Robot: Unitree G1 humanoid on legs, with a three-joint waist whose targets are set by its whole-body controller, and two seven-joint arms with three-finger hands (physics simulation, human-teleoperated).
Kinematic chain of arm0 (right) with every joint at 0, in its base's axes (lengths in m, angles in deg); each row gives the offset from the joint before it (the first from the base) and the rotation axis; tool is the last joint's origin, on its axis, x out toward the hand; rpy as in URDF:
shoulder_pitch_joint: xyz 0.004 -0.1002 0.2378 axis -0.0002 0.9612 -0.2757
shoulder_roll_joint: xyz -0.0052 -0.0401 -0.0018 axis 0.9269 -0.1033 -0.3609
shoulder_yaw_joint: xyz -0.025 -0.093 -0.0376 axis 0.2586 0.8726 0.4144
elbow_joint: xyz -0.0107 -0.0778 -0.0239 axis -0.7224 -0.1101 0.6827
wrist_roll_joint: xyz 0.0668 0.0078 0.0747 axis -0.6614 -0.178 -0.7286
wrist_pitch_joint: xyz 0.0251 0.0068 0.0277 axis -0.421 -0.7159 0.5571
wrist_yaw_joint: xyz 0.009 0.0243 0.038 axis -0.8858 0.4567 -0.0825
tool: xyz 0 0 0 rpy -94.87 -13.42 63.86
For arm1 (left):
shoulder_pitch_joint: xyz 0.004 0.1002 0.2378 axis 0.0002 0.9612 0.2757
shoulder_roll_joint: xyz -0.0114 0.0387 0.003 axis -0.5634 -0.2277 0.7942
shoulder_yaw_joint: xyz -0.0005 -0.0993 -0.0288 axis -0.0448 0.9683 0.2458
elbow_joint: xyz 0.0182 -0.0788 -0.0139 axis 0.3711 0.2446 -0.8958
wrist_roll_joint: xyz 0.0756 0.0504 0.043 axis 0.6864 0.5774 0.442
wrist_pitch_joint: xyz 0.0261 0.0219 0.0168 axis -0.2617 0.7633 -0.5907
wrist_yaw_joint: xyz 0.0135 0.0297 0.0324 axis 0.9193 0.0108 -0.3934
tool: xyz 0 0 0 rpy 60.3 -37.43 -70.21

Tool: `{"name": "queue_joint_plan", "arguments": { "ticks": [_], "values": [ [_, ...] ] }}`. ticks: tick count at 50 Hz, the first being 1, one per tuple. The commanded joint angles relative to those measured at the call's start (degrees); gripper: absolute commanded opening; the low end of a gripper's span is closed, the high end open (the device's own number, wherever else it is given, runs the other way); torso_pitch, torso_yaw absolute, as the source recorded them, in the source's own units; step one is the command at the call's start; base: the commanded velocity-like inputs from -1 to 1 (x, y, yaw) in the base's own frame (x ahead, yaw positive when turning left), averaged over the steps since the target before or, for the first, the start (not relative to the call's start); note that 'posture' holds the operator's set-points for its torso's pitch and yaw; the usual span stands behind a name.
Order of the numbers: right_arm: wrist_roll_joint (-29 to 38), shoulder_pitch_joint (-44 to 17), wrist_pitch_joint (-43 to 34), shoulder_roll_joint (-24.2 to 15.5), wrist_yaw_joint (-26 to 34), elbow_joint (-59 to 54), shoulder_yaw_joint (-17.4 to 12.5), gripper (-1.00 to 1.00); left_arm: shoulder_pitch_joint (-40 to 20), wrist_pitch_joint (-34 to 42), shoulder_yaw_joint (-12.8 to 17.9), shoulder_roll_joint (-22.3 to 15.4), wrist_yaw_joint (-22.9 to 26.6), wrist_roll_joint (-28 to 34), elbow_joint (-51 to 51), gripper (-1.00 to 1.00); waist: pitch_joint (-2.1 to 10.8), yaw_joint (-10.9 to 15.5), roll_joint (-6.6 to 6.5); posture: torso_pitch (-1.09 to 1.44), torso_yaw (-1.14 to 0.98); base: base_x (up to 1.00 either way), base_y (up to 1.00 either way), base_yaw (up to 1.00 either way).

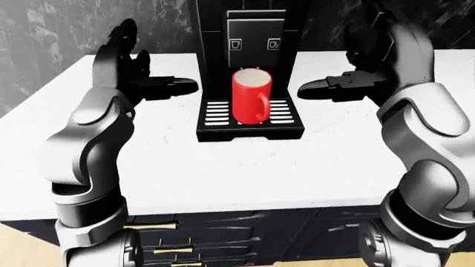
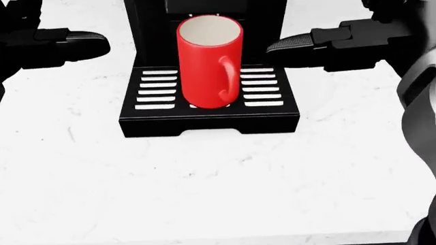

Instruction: Press the button on the coffee machine to serve coffee.

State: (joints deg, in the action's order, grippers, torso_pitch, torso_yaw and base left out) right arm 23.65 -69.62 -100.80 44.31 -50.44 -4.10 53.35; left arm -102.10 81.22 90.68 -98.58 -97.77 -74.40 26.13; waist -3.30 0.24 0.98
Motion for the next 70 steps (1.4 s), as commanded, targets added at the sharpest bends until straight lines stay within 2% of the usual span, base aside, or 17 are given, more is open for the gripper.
{"name": "queue_joint_plan", "arguments": {
  "ticks": [1,16,27,31,37,47,52,57,65,70],
  "values": [
    [0.34,-1.39,1.91,-0.66,-0.26,0.91,-0.81,1.00,-1.98,-1.66,0.38,-0.55,0.03,-0.22,-2.06,1.00,1.64,-0.09,-0.29,0.00,0.00,0.00,0.00,0.00],
    [-0.11,-1.37,2.22,-0.89,-0.58,0.54,-0.76,1.00,-2.51,-1.71,0.79,-0.64,-1.35,-1.20,-1.41,1.00,1.45,-0.17,-0.57,0.00,0.00,0.00,0.00,0.00],
    [-0.24,-1.29,1.98,-0.80,-0.76,0.89,-0.71,1.00,-2.46,-1.93,0.74,-0.69,-1.75,-1.83,-1.25,1.00,3.42,-0.29,-0.67,-0.07,0.00,0.00,0.00,0.00],
    [-0.34,-1.41,1.82,-0.84,-0.79,0.96,-0.82,1.00,-2.46,-1.94,0.76,-0.68,-1.88,-2.10,-1.19,1.00,4.60,-0.24,-0.65,-0.11,0.00,0.00,0.00,0.00],
    [-0.46,-1.49,1.87,-0.94,-0.86,0.88,-0.87,1.00,-2.44,-2.11,0.62,-0.80,-2.01,-2.35,-1.06,1.00,5.71,-0.07,-0.51,-0.12,0.00,0.00,0.00,0.00],
    [-0.71,-1.64,1.79,-1.04,-1.00,0.87,-0.99,1.00,-2.42,-2.67,0.54,-0.72,-1.84,-2.24,-1.01,1.00,9.06,0.32,-0.29,-0.21,0.00,0.00,0.00,0.00],
    [-0.87,-1.68,1.99,-1.17,-1.07,0.62,-1.02,1.00,-2.57,-2.37,0.53,-0.72,-2.10,-2.26,-0.89,1.00,10.21,0.53,-0.20,-0.22,0.00,0.00,0.00,0.00],
    [-0.93,-1.61,2.24,-1.18,-1.13,0.46,-0.99,1.00,-2.38,-2.51,0.44,-0.58,-1.89,-2.40,-0.79,1.00,11.99,0.71,-0.22,-0.27,0.00,0.00,0.00,0.00],
    [-1.15,-1.44,2.31,-1.24,-1.20,0.58,-1.06,1.00,-2.34,-2.61,0.61,-0.39,-2.17,-2.69,-1.18,1.00,15.53,1.09,-0.19,-0.35,0.00,0.00,0.00,0.00],
    [-1.17,-1.46,2.19,-1.24,-1.29,0.67,-0.98,1.00,-2.26,-2.65,0.50,-0.55,-2.12,-2.91,-1.05,1.00,16.97,1.22,-0.11,-0.35,0.00,0.00,0.00,0.00]
  ]
}}
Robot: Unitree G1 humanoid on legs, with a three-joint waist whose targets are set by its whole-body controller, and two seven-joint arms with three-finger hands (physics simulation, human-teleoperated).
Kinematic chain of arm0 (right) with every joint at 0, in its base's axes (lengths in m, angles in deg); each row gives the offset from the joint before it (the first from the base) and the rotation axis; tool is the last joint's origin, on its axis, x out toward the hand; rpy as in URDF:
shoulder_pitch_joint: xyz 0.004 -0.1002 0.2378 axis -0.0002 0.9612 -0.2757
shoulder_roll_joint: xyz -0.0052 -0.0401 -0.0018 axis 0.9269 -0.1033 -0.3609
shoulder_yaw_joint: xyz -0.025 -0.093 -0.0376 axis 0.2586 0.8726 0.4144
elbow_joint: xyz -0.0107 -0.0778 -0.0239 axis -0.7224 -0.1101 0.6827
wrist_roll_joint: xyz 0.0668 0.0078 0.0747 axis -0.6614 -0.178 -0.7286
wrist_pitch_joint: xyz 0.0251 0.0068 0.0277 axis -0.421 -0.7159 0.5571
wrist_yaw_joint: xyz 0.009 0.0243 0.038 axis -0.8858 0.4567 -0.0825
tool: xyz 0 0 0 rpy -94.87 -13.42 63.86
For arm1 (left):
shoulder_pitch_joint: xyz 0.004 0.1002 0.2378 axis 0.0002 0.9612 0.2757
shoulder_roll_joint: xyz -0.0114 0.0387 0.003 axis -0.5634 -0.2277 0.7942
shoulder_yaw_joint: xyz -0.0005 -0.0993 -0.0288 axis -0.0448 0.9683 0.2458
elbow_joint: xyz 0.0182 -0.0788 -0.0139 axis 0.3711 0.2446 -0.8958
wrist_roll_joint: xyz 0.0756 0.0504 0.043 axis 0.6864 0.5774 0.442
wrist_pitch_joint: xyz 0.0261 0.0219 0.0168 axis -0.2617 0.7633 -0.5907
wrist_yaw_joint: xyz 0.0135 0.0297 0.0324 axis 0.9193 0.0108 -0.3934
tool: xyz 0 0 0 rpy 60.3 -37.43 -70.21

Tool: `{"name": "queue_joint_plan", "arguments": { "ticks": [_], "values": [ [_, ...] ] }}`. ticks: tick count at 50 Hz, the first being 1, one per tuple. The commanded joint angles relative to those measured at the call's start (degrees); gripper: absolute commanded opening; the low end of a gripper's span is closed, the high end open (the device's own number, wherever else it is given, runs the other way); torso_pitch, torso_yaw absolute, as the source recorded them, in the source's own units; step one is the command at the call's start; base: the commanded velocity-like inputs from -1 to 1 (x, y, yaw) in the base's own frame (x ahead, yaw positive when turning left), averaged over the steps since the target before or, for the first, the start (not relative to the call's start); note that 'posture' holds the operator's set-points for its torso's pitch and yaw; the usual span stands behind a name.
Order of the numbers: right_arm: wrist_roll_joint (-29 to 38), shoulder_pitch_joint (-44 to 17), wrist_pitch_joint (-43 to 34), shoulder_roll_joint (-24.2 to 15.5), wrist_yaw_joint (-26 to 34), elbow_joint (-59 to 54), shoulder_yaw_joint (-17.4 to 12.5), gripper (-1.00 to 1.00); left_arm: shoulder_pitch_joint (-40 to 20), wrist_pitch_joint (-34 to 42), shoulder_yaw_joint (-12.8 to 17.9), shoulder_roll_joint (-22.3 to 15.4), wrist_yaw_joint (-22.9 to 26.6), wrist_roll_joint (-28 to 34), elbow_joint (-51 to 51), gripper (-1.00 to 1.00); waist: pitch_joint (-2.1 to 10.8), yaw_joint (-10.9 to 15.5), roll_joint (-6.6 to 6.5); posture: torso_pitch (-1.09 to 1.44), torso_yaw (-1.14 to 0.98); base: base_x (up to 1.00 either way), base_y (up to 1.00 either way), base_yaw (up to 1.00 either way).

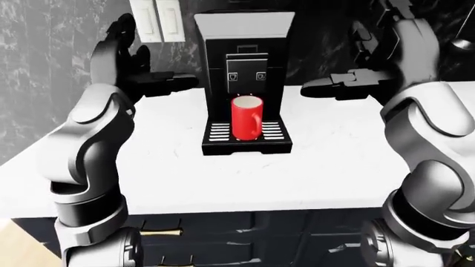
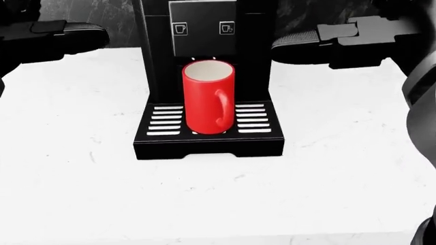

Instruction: Press the button on the coffee machine to serve coffee.

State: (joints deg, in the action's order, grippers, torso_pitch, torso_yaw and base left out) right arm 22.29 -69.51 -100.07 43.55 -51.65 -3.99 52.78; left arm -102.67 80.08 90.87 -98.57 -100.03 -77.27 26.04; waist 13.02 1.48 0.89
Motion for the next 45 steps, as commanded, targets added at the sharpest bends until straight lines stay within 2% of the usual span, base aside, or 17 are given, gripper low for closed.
{"name": "queue_joint_plan", "arguments": {
  "ticks": [1,4,8,17,21,26,34,38,45],
  "values": [
    [0.21,-1.48,1.65,-0.49,-0.03,0.50,-0.37,1.00,-1.63,-1.58,0.24,-0.51,0.15,-0.01,-0.96,1.00,0.94,0.01,-0.01,-0.36,0.00,0.00,0.00,0.00],
    [0.18,-1.55,1.43,-0.44,-0.12,0.66,-0.38,1.00,-1.63,-1.94,0.07,-0.53,0.08,0.40,-0.98,1.00,1.82,0.10,0.01,-0.39,0.00,0.00,0.00,0.00],
    [0.23,-1.56,1.53,-0.43,-0.08,0.57,-0.31,1.00,-1.82,-2.01,0.11,-0.11,-0.18,0.15,-1.00,1.00,2.34,0.16,0.07,-0.39,0.00,0.00,0.00,0.00],
    [0.16,-1.64,1.59,-0.61,-0.10,0.31,-0.52,1.00,-2.75,-0.34,1.18,0.67,-2.04,-3.82,-2.39,1.00,2.54,0.09,0.23,-0.39,0.00,0.00,0.00,0.00],
    [-0.12,-1.85,1.15,-0.72,-0.29,0.71,-0.80,1.00,-3.16,0.94,1.91,-0.55,-2.98,-6.35,-2.96,1.00,2.51,0.02,0.18,-0.39,0.00,0.00,0.00,0.00],
    [-0.41,-1.83,1.10,-0.89,-0.37,0.74,-0.96,1.00,-4.79,3.53,2.57,-3.02,-4.06,-10.20,-2.42,1.00,2.36,-0.07,0.10,-0.39,0.00,0.00,0.00,0.00],
    [-0.55,-1.69,1.34,-0.88,-0.47,0.56,-0.66,1.00,-2.26,8.61,2.91,-2.41,-6.39,-17.35,-7.00,1.00,2.42,0.01,0.00,-0.39,0.00,0.00,0.00,0.00],
    [-0.74,-1.90,0.97,-0.93,-0.50,0.80,-0.83,1.00,-0.95,10.66,3.14,-1.40,-8.87,-21.90,-10.13,1.00,2.31,-0.02,0.02,-0.39,0.00,0.00,0.00,0.00],
    [-1.11,-2.05,0.80,-1.19,-0.63,0.76,-1.02,1.00,1.08,14.26,4.06,-1.06,-16.79,-32.94,-16.41,1.00,2.25,-0.02,0.01,-0.39,0.00,0.00,0.00,0.00]
  ]
}}
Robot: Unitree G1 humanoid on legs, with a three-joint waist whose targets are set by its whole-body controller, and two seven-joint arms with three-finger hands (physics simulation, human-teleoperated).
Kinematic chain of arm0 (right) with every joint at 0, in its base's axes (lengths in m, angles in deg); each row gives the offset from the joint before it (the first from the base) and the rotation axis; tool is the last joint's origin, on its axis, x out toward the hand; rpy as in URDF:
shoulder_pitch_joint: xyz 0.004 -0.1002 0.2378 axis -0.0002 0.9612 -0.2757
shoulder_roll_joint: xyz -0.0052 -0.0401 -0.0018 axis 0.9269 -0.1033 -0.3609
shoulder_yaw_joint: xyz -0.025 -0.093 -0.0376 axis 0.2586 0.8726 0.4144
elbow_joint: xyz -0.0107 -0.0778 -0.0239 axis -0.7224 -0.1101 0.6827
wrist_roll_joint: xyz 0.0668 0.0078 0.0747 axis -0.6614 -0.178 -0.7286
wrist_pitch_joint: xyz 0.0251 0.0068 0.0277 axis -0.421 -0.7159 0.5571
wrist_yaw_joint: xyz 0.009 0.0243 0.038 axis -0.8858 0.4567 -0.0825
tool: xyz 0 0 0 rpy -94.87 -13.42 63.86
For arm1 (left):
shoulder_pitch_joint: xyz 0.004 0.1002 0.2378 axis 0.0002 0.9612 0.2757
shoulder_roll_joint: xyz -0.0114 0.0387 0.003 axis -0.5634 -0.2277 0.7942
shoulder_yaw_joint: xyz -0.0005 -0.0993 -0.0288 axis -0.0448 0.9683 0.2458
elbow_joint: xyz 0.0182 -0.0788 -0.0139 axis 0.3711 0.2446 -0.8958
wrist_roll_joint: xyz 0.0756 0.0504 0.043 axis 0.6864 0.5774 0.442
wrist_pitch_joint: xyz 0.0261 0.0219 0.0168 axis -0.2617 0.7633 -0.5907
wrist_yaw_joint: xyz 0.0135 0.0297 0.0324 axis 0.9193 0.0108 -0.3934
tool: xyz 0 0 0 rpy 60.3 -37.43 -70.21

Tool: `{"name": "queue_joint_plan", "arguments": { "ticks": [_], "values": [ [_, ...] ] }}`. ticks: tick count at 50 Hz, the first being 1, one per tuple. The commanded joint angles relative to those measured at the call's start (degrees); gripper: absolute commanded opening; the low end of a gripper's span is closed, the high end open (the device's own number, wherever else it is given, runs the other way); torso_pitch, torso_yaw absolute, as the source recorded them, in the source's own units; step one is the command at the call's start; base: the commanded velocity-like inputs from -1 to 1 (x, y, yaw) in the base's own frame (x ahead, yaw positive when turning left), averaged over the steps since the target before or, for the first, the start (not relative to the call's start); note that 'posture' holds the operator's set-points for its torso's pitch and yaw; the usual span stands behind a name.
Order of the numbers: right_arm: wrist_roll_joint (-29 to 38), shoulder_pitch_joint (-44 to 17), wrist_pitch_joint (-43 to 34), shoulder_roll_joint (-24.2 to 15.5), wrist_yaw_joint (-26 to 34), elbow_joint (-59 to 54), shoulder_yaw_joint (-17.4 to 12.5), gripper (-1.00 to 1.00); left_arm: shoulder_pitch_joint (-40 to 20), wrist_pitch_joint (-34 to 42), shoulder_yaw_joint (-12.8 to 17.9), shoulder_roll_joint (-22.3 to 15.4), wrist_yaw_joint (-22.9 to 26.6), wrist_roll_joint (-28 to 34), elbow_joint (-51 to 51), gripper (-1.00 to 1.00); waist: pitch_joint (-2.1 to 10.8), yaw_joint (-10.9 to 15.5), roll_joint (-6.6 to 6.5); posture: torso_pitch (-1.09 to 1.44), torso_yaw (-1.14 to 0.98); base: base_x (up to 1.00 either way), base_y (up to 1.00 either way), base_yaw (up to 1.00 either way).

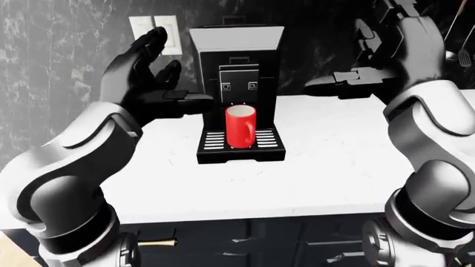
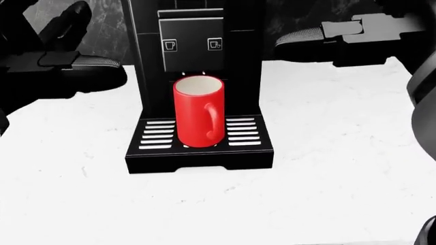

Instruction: Press the button on the coffee machine to serve coffee.

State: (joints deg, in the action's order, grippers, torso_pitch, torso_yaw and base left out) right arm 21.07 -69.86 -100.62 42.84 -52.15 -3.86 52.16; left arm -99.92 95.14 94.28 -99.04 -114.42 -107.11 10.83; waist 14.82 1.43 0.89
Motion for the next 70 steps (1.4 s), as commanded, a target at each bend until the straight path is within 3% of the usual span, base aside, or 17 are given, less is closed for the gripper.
{"name": "queue_joint_plan", "arguments": {
  "ticks": [1,10,23,30,40,52,70],
  "values": [
    [0.03,-1.82,1.12,-0.50,-0.23,0.75,-0.42,1.00,-0.49,-0.92,0.80,-0.49,-3.47,-4.94,-2.17,1.00,0.44,0.02,-0.01,-0.39,0.00,0.00,0.00,0.00],
    [0.06,-1.62,1.55,-0.58,-0.22,0.65,-0.35,1.00,2.17,-2.99,-2.53,-2.16,-8.56,-12.43,-5.35,1.00,0.46,0.21,-0.17,-0.39,0.00,0.00,0.00,0.00],
    [-0.35,-1.80,1.39,-0.75,-0.41,0.79,-0.54,1.00,0.44,-0.99,-6.60,0.92,-15.73,-19.69,-8.26,1.00,0.44,0.52,-0.08,-0.39,0.00,0.00,0.00,0.00],
    [-0.65,-1.76,1.19,-0.86,-0.59,1.04,-0.62,1.00,-0.82,-0.94,-7.71,1.90,-16.72,-20.54,-7.99,1.00,0.40,0.58,-0.03,-0.39,0.00,0.00,0.00,0.00],
    [-0.94,-1.86,0.96,-0.85,-0.95,1.28,-0.61,1.00,2.18,-1.27,-8.44,3.54,-13.97,-17.13,-9.35,1.00,0.43,0.55,0.01,-0.39,0.00,0.00,0.00,0.00],
    [-1.02,-1.71,1.47,-0.96,-0.88,0.85,-0.47,1.00,0.56,-0.32,-9.00,5.13,-11.29,-13.62,-7.43,1.00,0.48,0.58,0.21,-0.39,0.00,0.00,0.00,0.00],
    [-0.96,-2.14,1.01,-0.82,-1.03,1.07,-0.36,1.00,-0.31,-0.94,-9.35,6.91,-2.86,-3.66,-3.33,1.00,0.49,0.50,0.39,-0.39,0.00,0.00,0.00,0.00]
  ]
}}
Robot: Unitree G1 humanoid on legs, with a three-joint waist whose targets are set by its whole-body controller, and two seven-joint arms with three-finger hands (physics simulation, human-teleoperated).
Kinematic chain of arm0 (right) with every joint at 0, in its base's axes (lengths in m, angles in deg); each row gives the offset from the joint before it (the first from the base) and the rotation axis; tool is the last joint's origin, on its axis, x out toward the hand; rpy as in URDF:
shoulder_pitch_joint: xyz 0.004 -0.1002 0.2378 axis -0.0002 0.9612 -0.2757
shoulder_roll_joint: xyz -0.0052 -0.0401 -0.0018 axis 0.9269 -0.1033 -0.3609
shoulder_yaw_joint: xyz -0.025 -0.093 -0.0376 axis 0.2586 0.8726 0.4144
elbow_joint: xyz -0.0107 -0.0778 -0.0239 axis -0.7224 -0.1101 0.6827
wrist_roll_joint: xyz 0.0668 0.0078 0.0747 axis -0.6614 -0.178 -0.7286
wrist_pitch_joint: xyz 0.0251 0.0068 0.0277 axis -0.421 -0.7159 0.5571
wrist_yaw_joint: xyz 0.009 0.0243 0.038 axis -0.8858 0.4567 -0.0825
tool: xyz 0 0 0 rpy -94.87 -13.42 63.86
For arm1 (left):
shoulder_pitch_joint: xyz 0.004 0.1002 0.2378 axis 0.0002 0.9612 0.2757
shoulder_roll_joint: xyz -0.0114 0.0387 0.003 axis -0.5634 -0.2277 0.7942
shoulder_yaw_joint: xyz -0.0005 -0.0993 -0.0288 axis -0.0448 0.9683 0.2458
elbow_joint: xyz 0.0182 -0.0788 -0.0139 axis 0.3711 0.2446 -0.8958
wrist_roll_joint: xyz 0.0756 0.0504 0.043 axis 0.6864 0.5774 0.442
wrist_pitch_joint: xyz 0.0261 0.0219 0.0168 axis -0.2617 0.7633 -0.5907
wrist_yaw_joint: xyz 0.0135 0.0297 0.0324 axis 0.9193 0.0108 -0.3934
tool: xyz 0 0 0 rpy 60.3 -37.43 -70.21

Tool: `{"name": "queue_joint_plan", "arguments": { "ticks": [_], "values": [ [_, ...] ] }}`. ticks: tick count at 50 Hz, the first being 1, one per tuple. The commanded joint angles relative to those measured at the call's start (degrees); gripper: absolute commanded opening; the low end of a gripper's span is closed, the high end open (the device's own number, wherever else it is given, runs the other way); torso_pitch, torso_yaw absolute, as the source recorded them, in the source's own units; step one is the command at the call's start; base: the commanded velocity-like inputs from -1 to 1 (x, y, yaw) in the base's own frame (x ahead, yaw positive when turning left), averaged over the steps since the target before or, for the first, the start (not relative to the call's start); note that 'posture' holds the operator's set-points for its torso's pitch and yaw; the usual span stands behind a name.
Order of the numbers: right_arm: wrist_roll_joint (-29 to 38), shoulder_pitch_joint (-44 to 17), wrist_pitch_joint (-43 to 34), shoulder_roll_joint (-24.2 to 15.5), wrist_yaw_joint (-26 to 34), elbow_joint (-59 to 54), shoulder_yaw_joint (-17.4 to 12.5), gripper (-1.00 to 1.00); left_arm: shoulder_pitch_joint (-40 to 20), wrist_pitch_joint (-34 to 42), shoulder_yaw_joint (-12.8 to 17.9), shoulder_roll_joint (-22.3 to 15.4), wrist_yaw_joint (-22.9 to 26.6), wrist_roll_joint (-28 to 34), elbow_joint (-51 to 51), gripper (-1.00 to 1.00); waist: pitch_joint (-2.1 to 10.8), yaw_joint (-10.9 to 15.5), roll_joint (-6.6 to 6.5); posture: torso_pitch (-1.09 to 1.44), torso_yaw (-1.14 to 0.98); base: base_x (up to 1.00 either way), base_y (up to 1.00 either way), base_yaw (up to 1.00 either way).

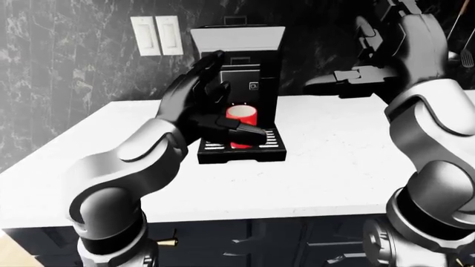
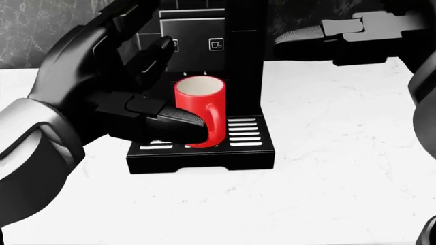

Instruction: Press the button on the coffee machine to serve coffee.

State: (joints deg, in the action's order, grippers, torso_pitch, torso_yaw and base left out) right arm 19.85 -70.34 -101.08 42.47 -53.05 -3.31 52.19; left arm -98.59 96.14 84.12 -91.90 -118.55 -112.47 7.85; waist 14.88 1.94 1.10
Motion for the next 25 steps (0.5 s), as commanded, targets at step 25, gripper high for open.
{"name": "queue_joint_plan", "arguments": {
  "ticks": [25],
  "values": [
    [0.16,-1.89,1.54,-0.55,-0.18,0.41,-0.55,1.00,-1.96,-3.49,-0.25,3.93,10.11,13.36,4.23,1.00,0.60,-0.09,0.49,-0.39,0.00,0.00,0.00,0.00]
  ]
}}
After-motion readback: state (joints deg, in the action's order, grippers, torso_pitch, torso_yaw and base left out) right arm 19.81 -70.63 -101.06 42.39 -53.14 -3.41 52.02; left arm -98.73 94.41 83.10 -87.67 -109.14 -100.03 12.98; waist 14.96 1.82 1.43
